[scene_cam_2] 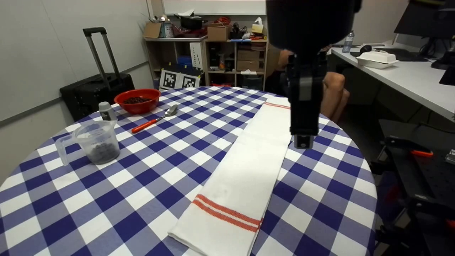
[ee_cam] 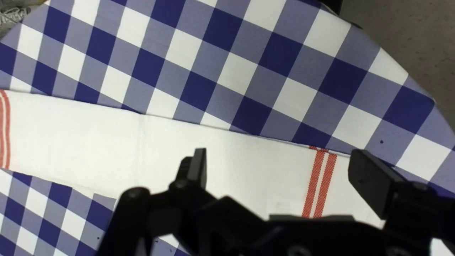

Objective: Fold the towel

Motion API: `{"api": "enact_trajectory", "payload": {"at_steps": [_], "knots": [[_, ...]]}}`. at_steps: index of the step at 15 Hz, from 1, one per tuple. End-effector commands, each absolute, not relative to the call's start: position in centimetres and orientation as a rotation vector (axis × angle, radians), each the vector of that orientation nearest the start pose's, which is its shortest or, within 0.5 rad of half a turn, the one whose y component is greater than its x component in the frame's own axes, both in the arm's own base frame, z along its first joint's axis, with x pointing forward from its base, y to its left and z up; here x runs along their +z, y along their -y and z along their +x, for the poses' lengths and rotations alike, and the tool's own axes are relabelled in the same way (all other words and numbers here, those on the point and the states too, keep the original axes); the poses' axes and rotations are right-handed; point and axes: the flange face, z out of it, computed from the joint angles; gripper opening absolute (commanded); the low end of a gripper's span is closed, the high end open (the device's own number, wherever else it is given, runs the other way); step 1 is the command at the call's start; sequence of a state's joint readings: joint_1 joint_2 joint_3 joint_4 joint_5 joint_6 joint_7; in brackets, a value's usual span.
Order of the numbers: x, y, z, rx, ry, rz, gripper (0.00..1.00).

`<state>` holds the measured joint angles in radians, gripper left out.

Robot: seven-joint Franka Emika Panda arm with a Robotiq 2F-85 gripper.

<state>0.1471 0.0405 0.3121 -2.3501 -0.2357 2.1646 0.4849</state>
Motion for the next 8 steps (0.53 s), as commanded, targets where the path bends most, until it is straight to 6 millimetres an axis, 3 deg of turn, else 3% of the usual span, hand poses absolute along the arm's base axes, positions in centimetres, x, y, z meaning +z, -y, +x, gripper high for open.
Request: {"api": "enact_trajectory", "payload": {"at_steps": [1,8], "knots": [[28.0,-22.5,46.7,0.233,0.169,-3.393,1.0],[23.9,-26.3,51.1,0.2,0.06,-3.428,1.0]]}}
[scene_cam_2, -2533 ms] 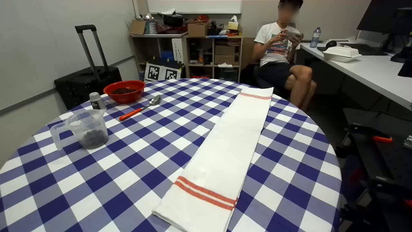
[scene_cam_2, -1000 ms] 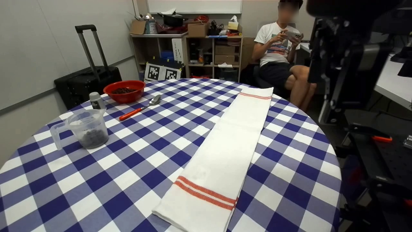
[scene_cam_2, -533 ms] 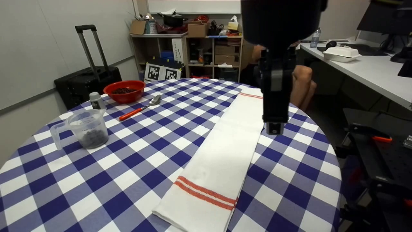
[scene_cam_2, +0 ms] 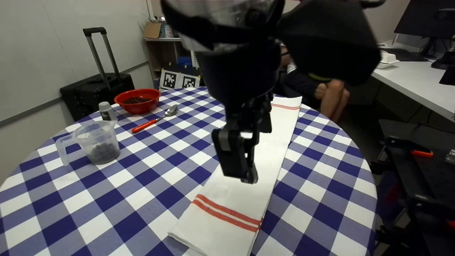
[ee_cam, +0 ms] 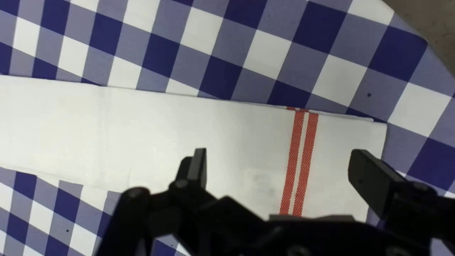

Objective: Fold the towel

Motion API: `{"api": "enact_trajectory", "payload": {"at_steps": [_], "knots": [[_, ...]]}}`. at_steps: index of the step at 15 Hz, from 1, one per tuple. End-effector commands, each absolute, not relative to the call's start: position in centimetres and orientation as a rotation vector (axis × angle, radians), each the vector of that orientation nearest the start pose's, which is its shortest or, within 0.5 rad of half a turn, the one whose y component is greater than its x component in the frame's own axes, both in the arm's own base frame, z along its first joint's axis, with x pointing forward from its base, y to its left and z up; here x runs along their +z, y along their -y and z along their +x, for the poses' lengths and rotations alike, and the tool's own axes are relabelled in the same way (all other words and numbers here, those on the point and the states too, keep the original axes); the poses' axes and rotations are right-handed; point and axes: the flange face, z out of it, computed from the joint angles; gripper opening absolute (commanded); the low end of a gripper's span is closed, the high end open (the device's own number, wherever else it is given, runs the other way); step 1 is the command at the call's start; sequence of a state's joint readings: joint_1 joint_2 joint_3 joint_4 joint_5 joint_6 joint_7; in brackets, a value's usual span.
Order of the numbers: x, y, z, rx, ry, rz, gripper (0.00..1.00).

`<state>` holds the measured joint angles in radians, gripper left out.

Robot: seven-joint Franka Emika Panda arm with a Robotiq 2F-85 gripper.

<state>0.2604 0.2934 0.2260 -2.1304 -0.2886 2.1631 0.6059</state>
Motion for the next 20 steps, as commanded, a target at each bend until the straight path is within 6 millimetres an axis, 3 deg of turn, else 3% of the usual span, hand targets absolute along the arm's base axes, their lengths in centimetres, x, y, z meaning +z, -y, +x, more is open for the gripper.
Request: {"api": "enact_trajectory", "payload": {"at_steps": [1,8,14,20], "knots": [[23.3,-26.8,51.7,0.195,0.037,-3.43,1.0],[18.6,-29.2,55.4,0.195,-0.012,-3.452,1.0],[13.8,-30.4,56.8,0.237,-0.019,-3.474,1.0],[12.4,-32.4,58.1,0.24,-0.091,-3.455,1.0]]}}
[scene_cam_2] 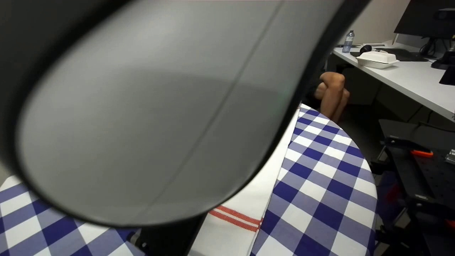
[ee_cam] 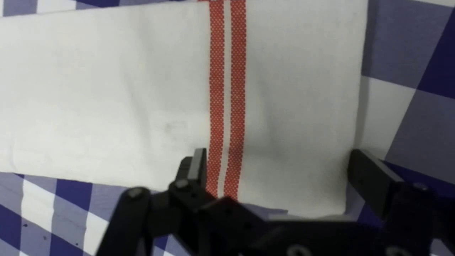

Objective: Fold the towel

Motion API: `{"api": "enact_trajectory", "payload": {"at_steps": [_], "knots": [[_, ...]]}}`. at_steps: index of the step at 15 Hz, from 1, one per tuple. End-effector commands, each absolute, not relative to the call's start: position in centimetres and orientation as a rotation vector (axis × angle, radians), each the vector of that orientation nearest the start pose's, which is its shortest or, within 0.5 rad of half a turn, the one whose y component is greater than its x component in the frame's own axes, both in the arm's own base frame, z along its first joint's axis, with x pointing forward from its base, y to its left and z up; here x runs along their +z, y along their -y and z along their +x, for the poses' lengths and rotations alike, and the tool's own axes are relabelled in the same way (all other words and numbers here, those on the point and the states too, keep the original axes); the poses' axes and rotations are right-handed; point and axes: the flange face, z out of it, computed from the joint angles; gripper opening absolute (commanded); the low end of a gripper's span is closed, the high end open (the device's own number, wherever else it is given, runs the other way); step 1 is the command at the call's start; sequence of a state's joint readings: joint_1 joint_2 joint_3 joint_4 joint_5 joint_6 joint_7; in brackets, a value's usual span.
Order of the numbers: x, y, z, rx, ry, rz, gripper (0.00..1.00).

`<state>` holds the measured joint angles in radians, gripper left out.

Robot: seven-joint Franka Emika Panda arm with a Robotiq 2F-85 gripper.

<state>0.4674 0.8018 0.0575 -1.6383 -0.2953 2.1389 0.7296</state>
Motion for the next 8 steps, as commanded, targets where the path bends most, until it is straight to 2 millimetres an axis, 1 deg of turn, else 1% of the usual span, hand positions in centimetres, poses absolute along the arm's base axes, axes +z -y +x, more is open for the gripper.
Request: {"api": "enact_trajectory", "payload": {"at_steps": [1,2,3,4,5,6,7,8], "knots": [[12.4,-32.6,58.3,0.24,-0.099,-3.452,0.98],[12.3,-32.7,58.5,0.241,-0.107,-3.452,0.96],[12.1,-32.7,58.8,0.244,-0.115,-3.454,0.96],[11.9,-32.6,59.0,0.251,-0.125,-3.455,0.81],[11.7,-32.5,59.2,0.259,-0.133,-3.46,0.71],[11.6,-32.5,59.4,0.263,-0.138,-3.462,0.69],[11.4,-32.5,59.6,0.268,-0.144,-3.467,0.62],[11.3,-32.5,59.7,0.271,-0.147,-3.471,0.52]]}}
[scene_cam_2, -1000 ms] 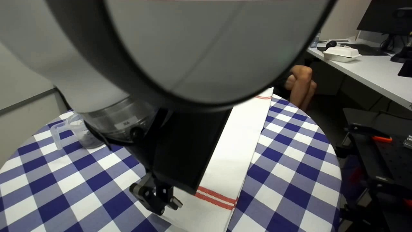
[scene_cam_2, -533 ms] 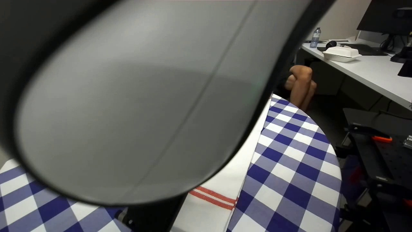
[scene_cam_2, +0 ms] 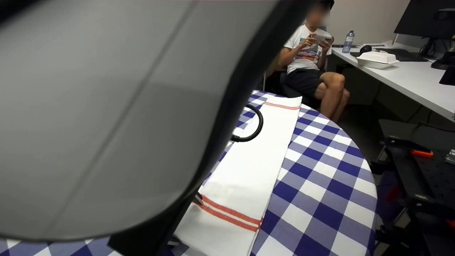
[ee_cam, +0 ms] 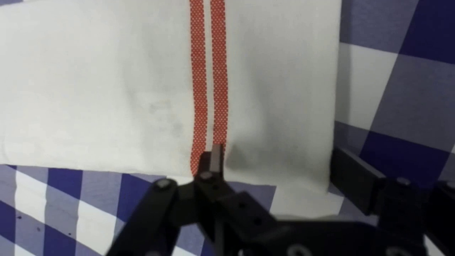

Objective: Fold the towel

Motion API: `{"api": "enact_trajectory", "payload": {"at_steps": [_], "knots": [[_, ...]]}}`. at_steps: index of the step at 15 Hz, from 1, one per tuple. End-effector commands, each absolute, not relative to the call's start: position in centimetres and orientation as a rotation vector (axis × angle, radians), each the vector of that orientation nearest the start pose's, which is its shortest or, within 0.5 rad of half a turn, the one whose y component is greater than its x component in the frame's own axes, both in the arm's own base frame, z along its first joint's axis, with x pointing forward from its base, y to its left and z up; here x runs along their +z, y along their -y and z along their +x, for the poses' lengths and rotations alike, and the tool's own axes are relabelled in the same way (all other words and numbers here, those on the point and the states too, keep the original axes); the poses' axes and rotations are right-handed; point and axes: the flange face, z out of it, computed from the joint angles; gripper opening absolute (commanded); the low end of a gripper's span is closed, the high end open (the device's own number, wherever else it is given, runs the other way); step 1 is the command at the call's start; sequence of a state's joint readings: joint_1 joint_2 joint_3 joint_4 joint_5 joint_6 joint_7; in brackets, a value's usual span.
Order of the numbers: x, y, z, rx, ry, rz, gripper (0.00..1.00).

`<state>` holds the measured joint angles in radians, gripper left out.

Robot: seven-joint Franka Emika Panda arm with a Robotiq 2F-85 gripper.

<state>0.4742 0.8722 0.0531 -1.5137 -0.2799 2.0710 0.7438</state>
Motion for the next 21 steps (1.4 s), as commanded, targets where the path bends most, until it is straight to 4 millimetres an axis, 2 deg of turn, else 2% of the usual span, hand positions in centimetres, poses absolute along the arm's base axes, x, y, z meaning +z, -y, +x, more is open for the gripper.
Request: {"api": "enact_trajectory", "payload": {"at_steps": [1,4,7,9,10,14,17,21], "knots": [[11.2,-32.6,59.8,0.274,-0.148,-3.473,0.46],[11.4,-33.0,59.6,0.291,-0.136,-3.469,0.22],[13.1,-33.7,58.5,0.321,-0.062,-3.451,0.01],[15.1,-34.5,57.7,0.307,0.024,-3.425,0.01],[16.5,-35.0,57.3,0.28,0.069,-3.412,0.04],[22.6,-36.1,56.3,0.146,0.184,-3.38,0.04],[27.7,-36.1,55.9,0.01,0.247,-3.384,0.04],[32.8,-35.2,55.4,-0.162,0.349,-3.415,0.04]]}}
